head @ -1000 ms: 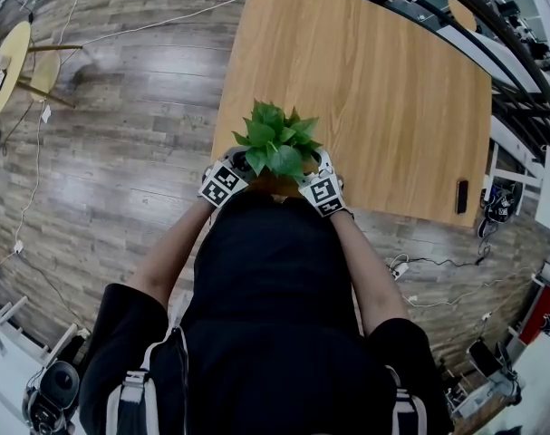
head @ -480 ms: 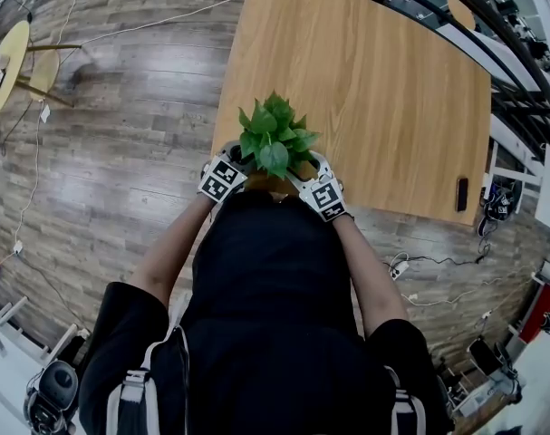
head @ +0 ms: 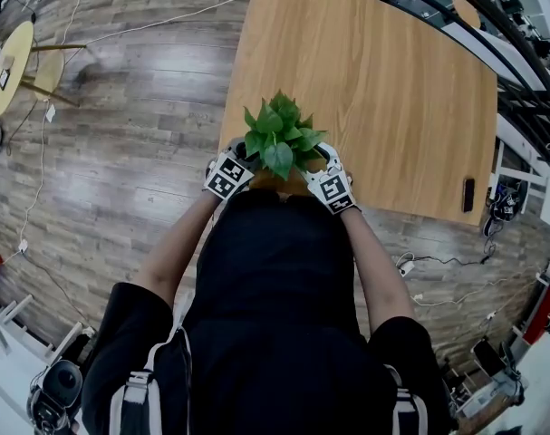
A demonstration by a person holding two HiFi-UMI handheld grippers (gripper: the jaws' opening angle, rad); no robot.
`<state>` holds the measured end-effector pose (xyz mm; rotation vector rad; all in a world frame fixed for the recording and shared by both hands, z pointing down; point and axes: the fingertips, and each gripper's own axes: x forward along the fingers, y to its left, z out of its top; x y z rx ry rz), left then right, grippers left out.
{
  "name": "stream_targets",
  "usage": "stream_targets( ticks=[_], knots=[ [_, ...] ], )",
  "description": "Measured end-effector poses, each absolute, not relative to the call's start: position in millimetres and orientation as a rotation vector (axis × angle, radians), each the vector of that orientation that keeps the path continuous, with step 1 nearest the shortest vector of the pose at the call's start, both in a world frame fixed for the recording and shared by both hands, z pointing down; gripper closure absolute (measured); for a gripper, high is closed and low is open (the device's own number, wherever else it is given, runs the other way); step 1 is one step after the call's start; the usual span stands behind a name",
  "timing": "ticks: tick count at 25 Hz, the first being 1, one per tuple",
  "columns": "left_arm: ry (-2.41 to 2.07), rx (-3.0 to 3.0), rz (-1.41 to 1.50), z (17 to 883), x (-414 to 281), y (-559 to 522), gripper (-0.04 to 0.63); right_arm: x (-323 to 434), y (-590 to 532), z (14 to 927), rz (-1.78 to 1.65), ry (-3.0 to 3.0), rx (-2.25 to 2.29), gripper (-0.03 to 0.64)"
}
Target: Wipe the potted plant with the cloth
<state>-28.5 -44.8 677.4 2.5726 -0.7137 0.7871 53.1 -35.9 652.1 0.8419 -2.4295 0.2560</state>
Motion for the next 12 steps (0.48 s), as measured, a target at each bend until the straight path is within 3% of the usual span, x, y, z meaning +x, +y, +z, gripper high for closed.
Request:
stream_targets(
  ticks=[12],
  knots=[
    [-0.612, 2.575, 0.783, 674, -19, -15, 0.48, 48, -39, 652, 0.3, -2.428, 0.905, 0.382]
  ],
)
